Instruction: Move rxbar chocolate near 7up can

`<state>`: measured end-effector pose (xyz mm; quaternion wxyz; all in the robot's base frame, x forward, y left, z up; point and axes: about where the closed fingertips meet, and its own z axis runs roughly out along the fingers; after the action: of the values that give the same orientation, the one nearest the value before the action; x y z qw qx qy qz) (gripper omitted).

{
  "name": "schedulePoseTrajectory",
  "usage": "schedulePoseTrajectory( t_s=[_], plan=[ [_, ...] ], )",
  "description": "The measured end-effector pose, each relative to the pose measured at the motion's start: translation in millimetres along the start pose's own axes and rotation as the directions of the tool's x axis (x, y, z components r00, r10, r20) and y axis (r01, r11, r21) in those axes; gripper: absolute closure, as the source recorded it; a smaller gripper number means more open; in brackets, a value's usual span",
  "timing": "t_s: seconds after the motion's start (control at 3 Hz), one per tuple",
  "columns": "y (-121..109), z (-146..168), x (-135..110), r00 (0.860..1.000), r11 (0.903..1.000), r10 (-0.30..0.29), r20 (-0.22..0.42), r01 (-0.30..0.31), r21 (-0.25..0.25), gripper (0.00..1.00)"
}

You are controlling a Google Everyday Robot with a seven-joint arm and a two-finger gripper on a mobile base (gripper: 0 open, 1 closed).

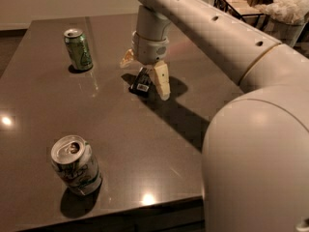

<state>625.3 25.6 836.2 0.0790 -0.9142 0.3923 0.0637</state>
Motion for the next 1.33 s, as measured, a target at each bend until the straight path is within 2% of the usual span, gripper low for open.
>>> schedulePoseTrajectory(
  t_s=[0.33, 1.0, 1.33],
  plan=[
    [-7.0, 3.3, 0.9, 1.000, 0.9998, -0.019, -0.009, 0.019, -0.008, 0.16],
    [-2.3, 2.7, 1.2, 0.994, 0.9977, -0.061, -0.092, 0.058, -0.034, 0.62],
    [-2.5, 0.1, 0.7, 0.994, 0.9977, -0.061, -0.092, 0.058, -0.034, 0.86]
  ],
)
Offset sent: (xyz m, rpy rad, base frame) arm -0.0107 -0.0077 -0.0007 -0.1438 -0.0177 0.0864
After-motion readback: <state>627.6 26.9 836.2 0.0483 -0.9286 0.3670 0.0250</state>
